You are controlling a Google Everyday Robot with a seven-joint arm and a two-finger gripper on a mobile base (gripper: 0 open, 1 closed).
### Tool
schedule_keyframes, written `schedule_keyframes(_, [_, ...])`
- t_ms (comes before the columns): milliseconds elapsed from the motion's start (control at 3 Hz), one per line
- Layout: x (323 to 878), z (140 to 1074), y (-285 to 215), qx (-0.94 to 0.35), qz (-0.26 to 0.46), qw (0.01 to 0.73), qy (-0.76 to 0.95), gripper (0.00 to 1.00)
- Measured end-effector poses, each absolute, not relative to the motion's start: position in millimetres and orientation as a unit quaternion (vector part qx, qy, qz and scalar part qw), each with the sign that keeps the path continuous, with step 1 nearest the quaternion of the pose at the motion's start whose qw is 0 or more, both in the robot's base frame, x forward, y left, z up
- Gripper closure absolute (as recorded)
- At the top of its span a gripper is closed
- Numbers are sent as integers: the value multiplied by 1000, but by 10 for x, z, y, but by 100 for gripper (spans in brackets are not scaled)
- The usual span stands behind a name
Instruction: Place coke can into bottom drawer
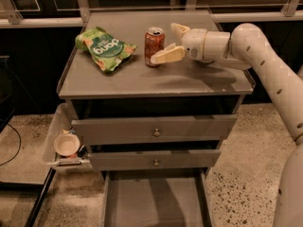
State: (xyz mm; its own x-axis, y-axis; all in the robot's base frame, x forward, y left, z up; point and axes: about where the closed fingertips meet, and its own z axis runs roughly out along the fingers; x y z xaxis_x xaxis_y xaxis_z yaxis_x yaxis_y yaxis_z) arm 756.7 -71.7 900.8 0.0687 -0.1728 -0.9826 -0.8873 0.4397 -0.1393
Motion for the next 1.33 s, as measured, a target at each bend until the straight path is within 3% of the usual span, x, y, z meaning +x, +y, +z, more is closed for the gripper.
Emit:
schedule_keyframes(667, [7718,9064,-509,-476,276,569,611,0])
schedule_keyframes(1333, [7720,9065,-504,-478,275,568,611,41])
